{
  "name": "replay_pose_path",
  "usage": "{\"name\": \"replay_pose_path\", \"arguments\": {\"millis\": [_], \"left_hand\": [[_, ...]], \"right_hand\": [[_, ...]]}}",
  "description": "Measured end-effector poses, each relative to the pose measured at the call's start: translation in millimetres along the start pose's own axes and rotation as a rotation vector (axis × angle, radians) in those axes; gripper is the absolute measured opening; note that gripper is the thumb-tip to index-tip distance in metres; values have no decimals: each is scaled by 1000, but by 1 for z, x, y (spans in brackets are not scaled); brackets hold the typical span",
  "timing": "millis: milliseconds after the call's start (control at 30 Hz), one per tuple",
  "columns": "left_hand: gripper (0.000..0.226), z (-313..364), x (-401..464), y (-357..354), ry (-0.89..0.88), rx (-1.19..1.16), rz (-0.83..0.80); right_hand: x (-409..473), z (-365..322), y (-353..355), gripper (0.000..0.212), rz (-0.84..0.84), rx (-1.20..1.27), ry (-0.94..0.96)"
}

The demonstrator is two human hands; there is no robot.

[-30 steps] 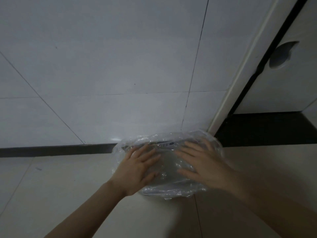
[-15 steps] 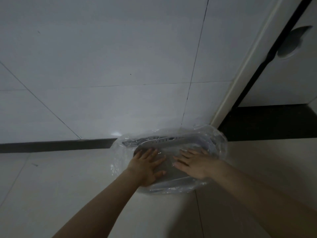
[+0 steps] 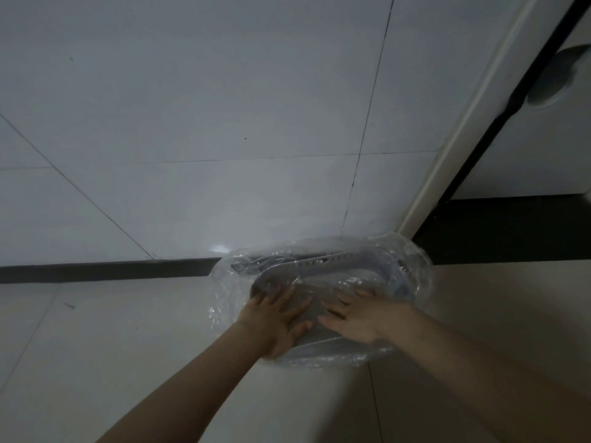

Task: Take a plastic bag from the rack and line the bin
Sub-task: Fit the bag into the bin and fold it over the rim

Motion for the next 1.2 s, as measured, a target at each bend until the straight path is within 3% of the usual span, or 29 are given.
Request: {"name": "replay_pose_path", "arguments": {"millis": [200, 700, 867, 1000, 1067, 1200], "left_hand": [[73, 1, 11, -1, 61, 42, -93], [77, 0, 39, -29, 75, -97, 20], [66, 6, 14, 2, -73, -178, 196], [55, 5, -28, 36, -238, -58, 488], [59, -3, -40, 43, -183, 45, 571], [90, -28, -42, 45, 28, 72, 562]], "right_hand": [[4, 4, -5, 72, -129, -15, -73], [40, 21, -22, 68, -97, 80, -80], [8, 11, 14, 67, 236, 161, 89], [-37, 5, 45, 72, 615, -103, 266], [-48, 11, 50, 84, 693, -212, 204], [-48, 28, 45, 104, 629, -227, 49]]}}
Point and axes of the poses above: each hand's wrist, its own x-axis towards the middle knuckle, its own y-axis out of the back of the hand, z = x × y, the point moved 5 cm from there along x, towards the middle knuckle, and after that the axes turned 1 degree about z, right-handed, at the moved point
